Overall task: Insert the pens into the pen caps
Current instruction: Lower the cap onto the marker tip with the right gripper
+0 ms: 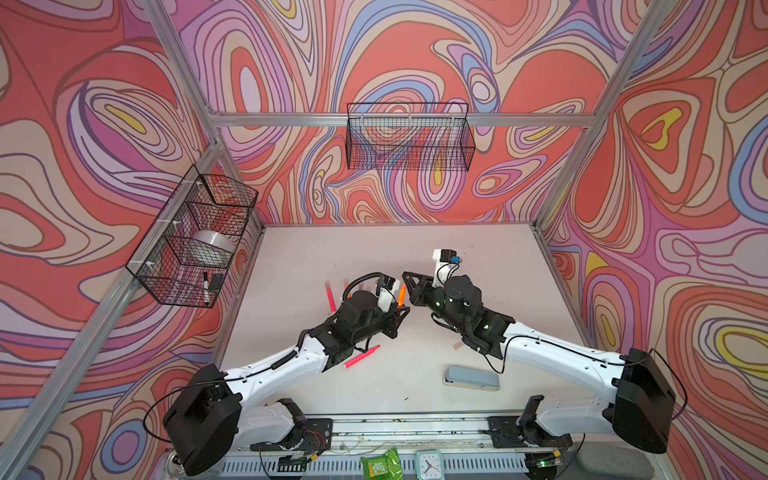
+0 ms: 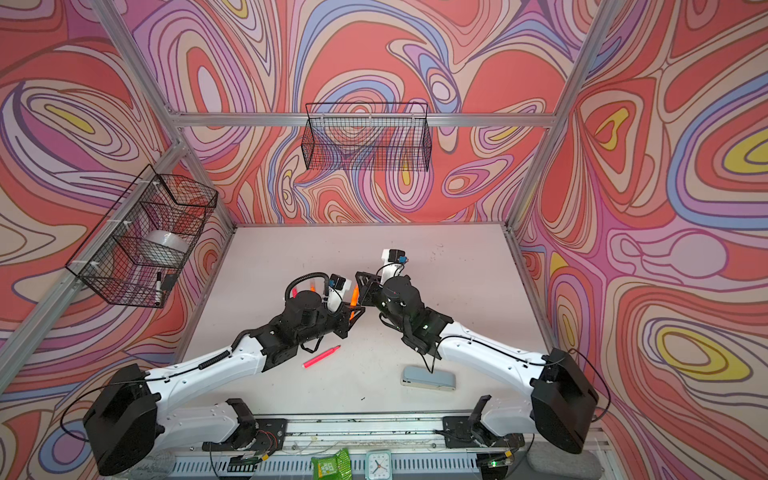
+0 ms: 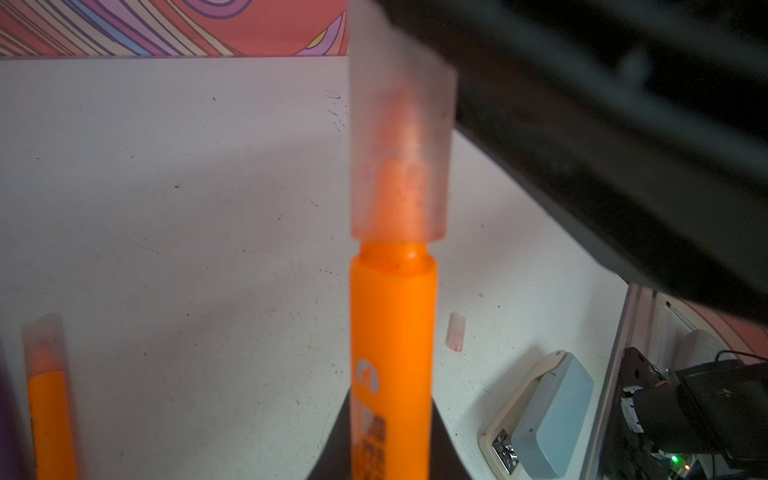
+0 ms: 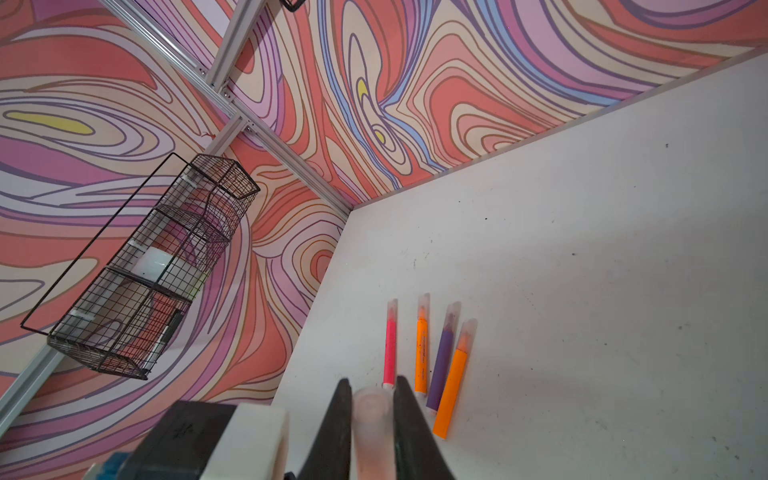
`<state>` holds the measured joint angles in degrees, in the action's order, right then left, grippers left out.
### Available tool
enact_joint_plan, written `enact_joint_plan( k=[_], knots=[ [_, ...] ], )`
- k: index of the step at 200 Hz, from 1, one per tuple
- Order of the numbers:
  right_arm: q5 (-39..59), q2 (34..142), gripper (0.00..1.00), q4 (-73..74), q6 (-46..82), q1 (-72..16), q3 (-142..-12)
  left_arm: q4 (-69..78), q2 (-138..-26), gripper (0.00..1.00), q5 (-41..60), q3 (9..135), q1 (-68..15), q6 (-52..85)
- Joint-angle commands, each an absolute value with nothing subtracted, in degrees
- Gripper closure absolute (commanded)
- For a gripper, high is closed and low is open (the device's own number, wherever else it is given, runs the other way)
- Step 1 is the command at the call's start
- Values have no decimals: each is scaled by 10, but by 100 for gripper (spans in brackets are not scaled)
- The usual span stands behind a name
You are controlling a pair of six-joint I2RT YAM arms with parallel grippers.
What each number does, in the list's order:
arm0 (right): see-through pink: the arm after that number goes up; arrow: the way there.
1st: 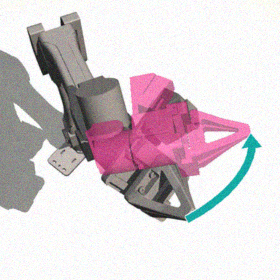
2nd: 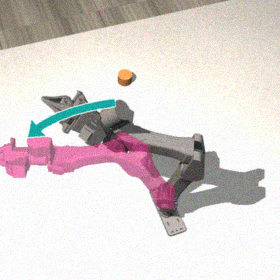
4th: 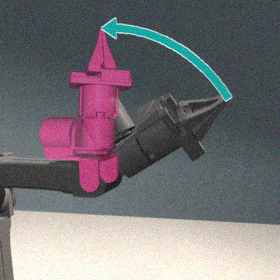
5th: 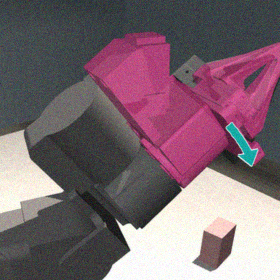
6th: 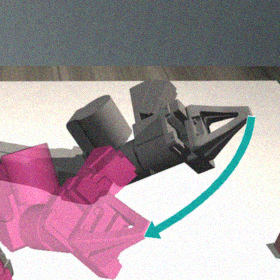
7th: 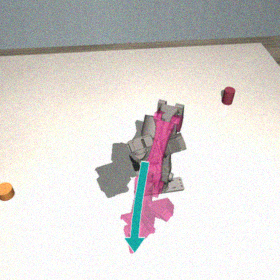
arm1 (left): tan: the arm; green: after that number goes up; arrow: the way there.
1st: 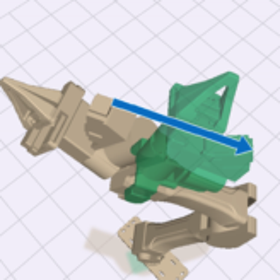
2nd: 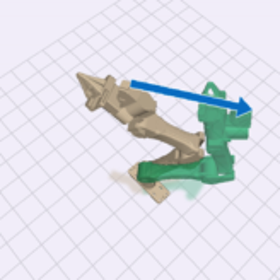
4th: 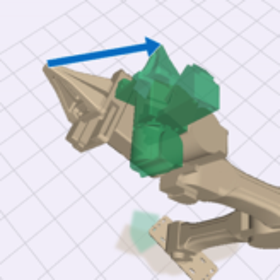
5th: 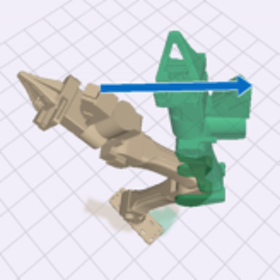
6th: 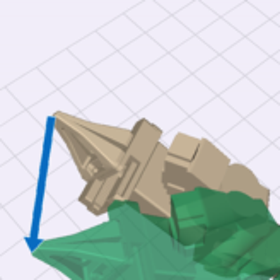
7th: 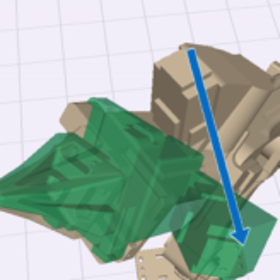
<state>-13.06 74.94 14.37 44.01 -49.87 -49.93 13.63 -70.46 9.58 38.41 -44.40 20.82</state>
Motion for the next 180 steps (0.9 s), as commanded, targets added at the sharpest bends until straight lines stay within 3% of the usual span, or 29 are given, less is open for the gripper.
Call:
enact_joint_plan(
  k=[1, 38, 79, 108, 126, 180],
  knots=[
    [-119, 728, 79, 145, 432, -530, -469, 175, -685, 100, 111, 381, -441, 210],
    [-114, 717, 70, 163, 432, -536, -449, 187, -673, 100, 117, 372, -441, 205],
    [-127, 689, 36, 143, 422, -536, -449, 194, -659, 100, 104, 360, -441, 190],
    [-140, 657, 23, 127, 415, -536, -445, 193, -654, 100, 100, 357, -441, 181],
    [-154, 641, 22, 114, 413, -536, -448, 193, -653, 100, 105, 358, -441, 175],
    [-175, 671, 47, 45, 413, -532, -534, 196, -647, 100, 107, 352, -443, 160]
  ],
)
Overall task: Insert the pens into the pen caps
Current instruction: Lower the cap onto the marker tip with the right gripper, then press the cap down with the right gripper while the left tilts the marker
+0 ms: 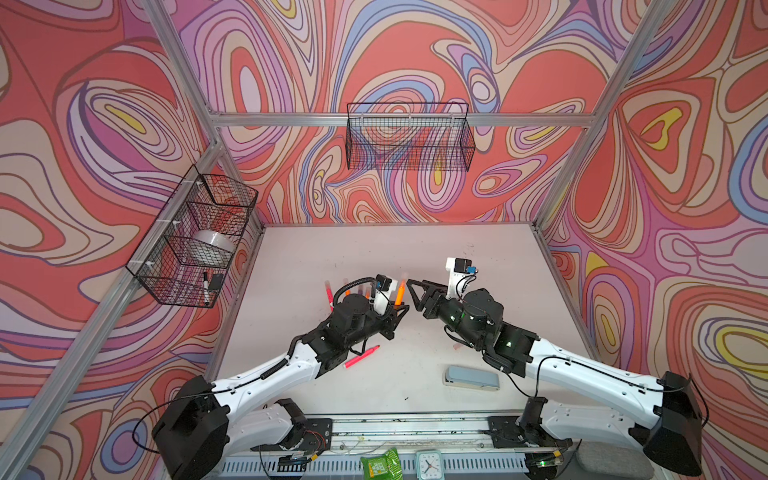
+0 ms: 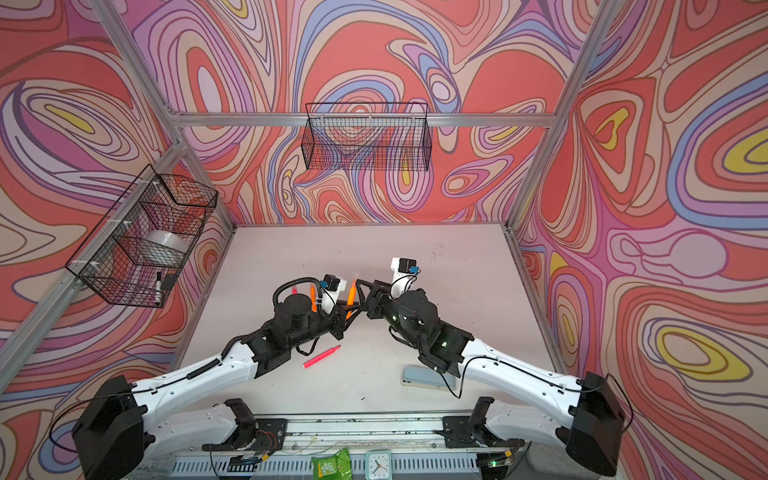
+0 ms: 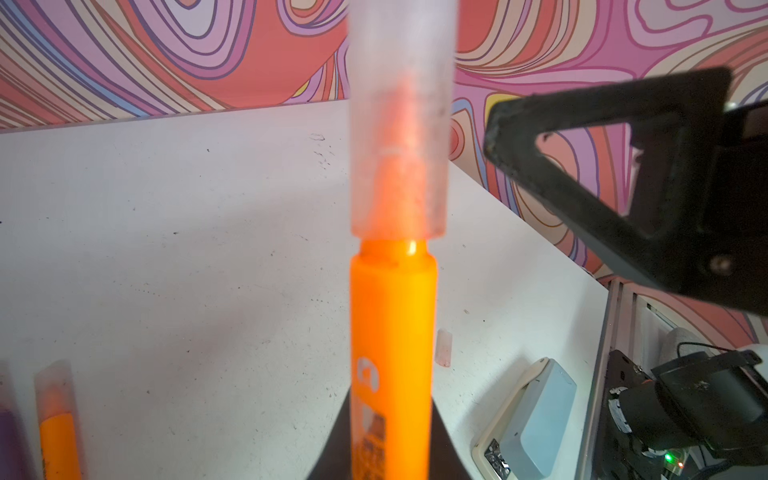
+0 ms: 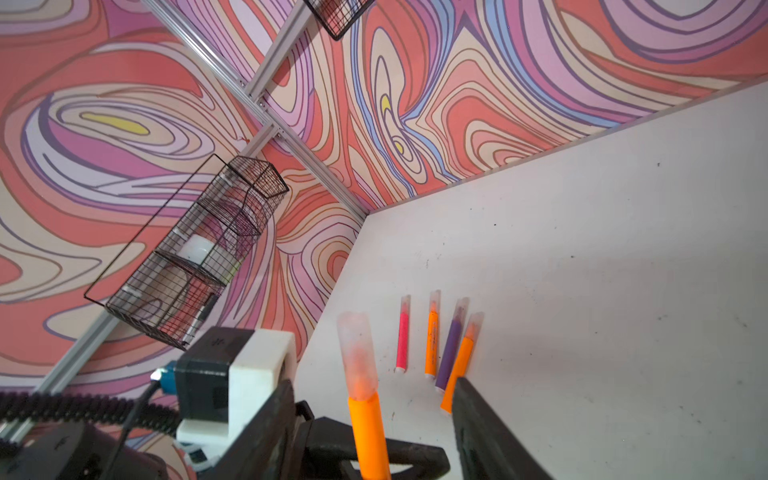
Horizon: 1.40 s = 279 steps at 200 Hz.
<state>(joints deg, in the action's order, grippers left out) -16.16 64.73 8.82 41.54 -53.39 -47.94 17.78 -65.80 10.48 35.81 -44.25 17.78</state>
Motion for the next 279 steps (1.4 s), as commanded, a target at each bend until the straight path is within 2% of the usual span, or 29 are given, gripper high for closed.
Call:
enact_joint_plan(
  k=[1, 30, 71, 146, 182, 219, 279],
  knots=[
    [-175, 674, 48, 44, 413, -532, -536, 196, -647, 100, 107, 352, -443, 160],
    [-152, 710, 49, 46, 402, -527, -576, 192, -649, 100, 104, 355, -446, 153],
    [-177, 744, 52, 1, 410, -523, -615, 190, -646, 100, 102, 355, -450, 151],
    [-159, 777, 72, -27, 404, -520, -649, 188, -650, 100, 100, 358, -452, 149],
    [-157, 790, 87, -56, 403, -520, -668, 188, -651, 100, 99, 359, -453, 149],
    [-161, 800, 100, -111, 448, -524, -679, 153, -652, 100, 40, 373, -454, 144],
    [-126, 826, 100, -114, 465, -541, -675, 104, -637, 100, -44, 411, -458, 126]
  ],
)
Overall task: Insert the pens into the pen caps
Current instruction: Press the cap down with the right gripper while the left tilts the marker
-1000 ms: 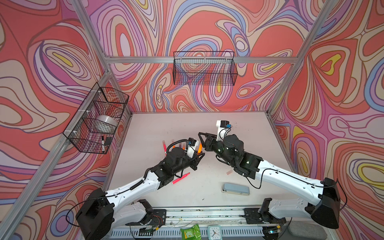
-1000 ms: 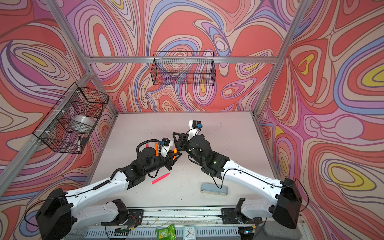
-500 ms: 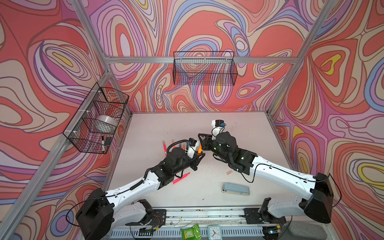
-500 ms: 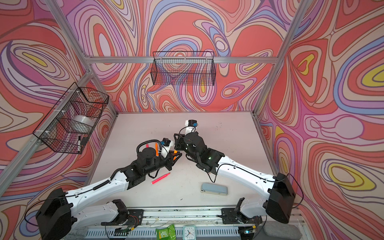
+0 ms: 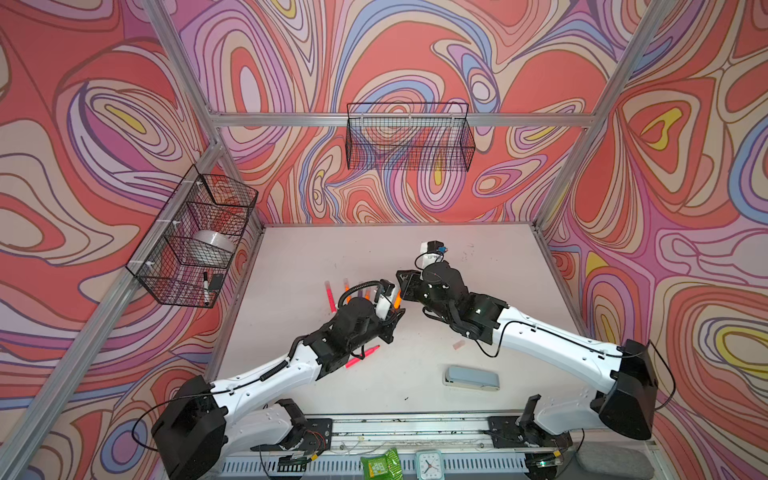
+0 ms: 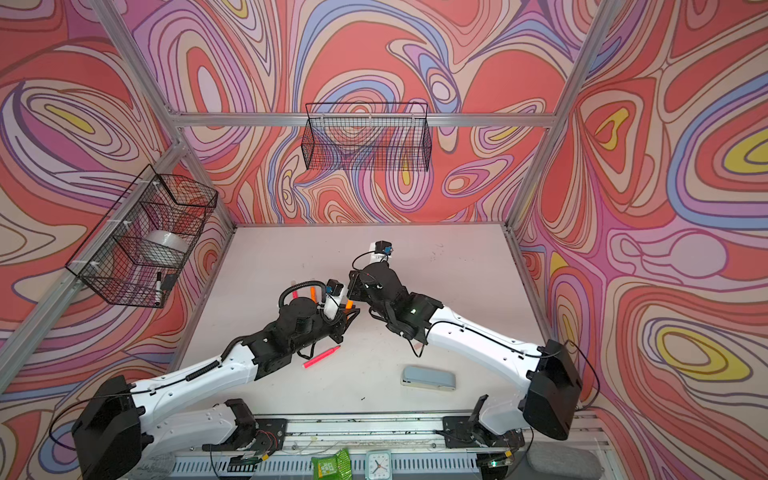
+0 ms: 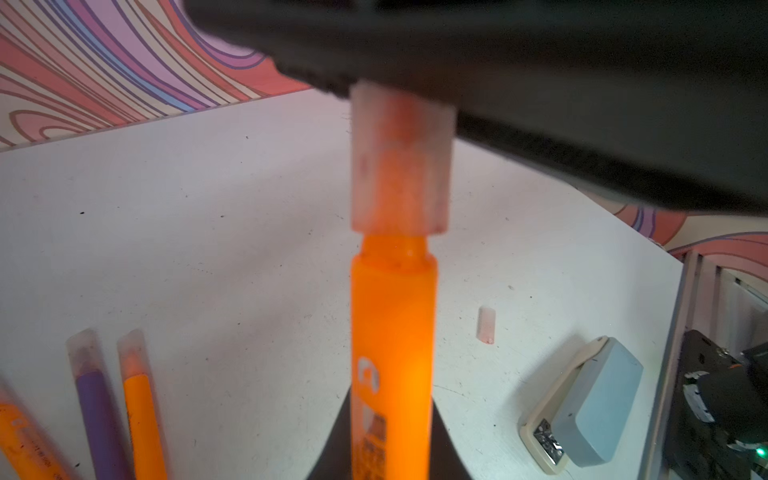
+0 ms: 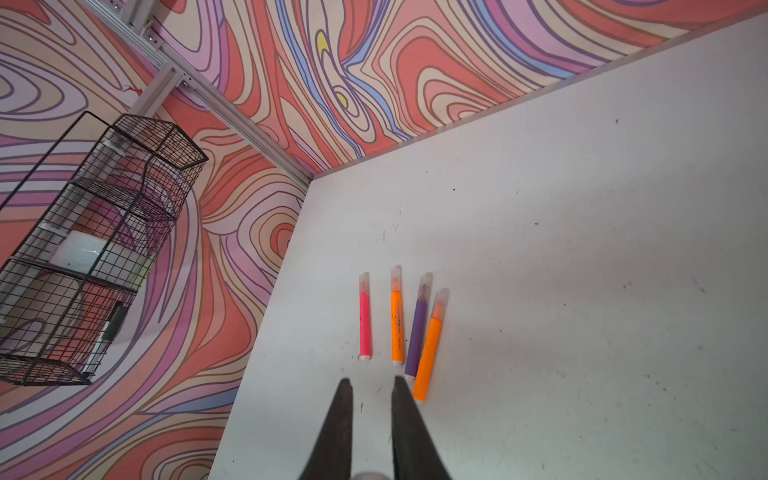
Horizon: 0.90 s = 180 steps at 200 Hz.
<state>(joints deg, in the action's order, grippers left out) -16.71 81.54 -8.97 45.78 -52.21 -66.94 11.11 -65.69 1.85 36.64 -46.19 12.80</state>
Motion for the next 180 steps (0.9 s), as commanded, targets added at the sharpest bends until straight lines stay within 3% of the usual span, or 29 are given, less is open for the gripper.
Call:
enact_joint_plan(
  k=[1, 43, 102, 152, 180],
  knots=[
    [-126, 825, 100, -113, 464, -541, -674, 102, -636, 100, -44, 413, -458, 126],
    [-106, 790, 100, -60, 422, -542, -634, 26, -631, 100, 47, 486, -441, 135],
    [-33, 732, 100, 16, 373, -542, -582, 39, -622, 100, 284, 515, -361, 205],
    [20, 706, 100, 72, 360, -542, -556, 7, -610, 100, 307, 537, -348, 192],
    [-31, 735, 100, -27, 414, -549, -605, -25, -602, 100, 207, 550, -349, 151]
  ],
)
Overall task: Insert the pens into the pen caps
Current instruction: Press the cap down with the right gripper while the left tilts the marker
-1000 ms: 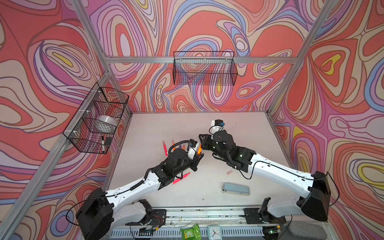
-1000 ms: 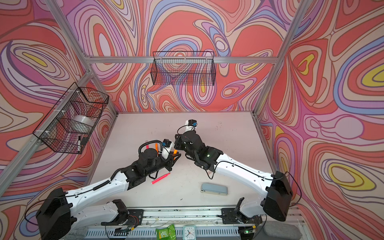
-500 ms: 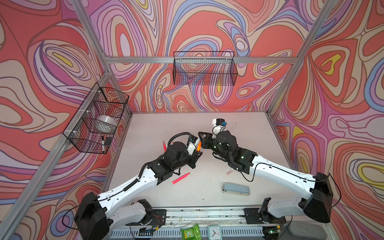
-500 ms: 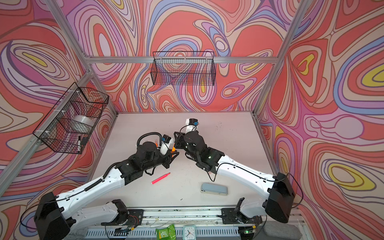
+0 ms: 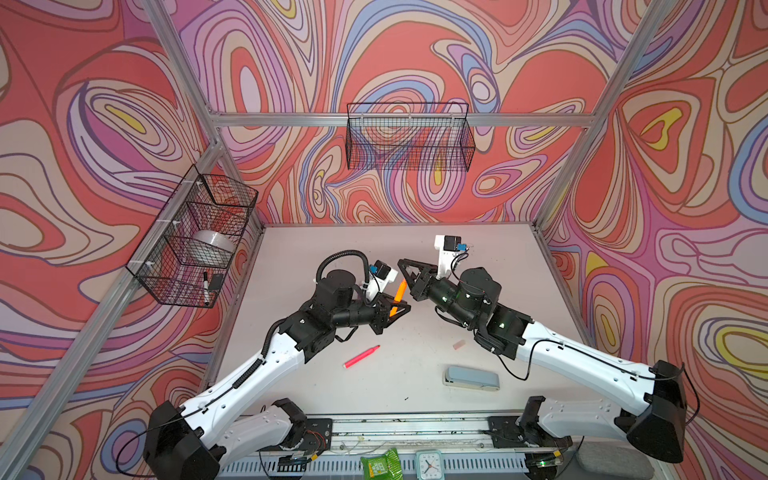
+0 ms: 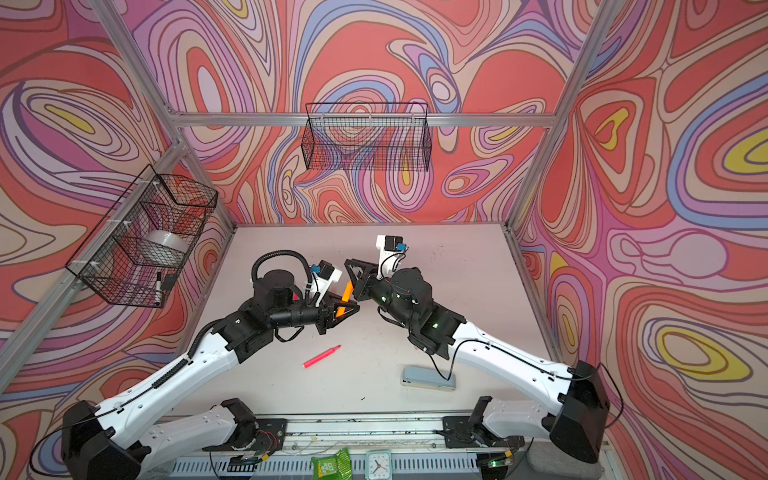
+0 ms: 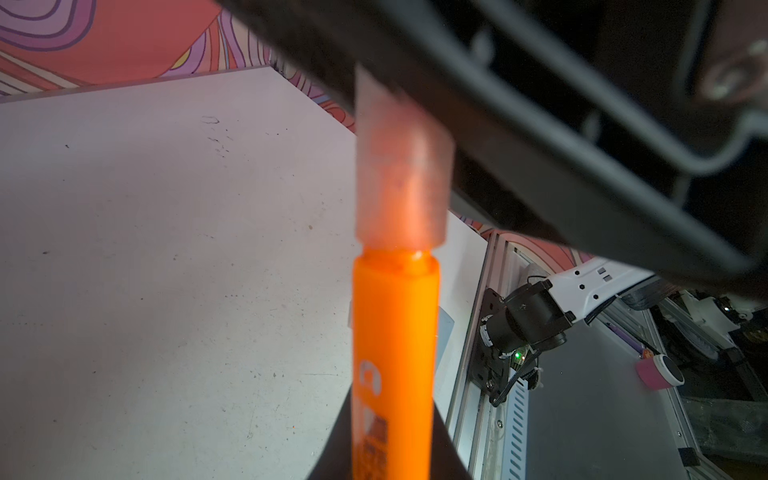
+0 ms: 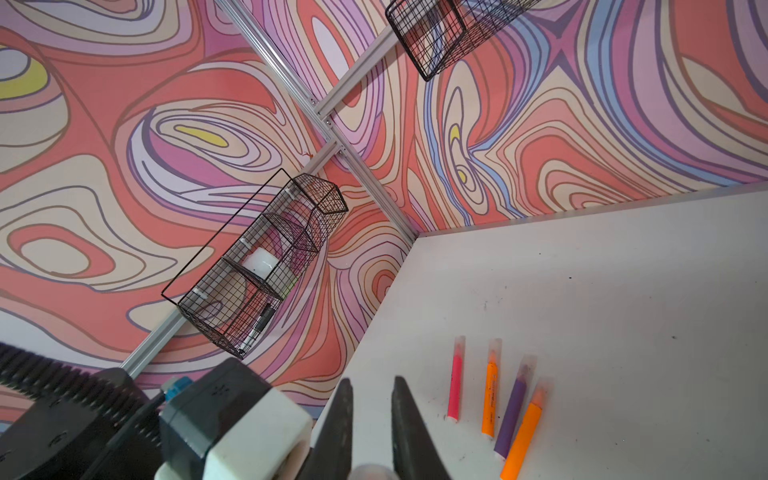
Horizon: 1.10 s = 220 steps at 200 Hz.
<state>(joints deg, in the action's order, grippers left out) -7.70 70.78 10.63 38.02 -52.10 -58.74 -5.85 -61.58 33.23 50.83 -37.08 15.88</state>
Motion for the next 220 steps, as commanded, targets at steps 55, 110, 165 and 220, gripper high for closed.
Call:
enact_joint_plan(
  k=[55, 110, 165, 220],
  knots=[
    [-128, 793, 100, -167, 516, -594, -680, 86, -559, 100, -18, 490, -369, 58],
    [-133, 843, 100, -187, 537, -603, -718, 171, -574, 100, -124, 494, -442, -40],
    [-82, 805, 100, -2, 461, -613, -626, 42, -578, 100, 86, 563, -374, 67],
    [7, 755, 100, 120, 366, -613, -545, -35, -566, 100, 253, 598, -345, 109]
  ],
)
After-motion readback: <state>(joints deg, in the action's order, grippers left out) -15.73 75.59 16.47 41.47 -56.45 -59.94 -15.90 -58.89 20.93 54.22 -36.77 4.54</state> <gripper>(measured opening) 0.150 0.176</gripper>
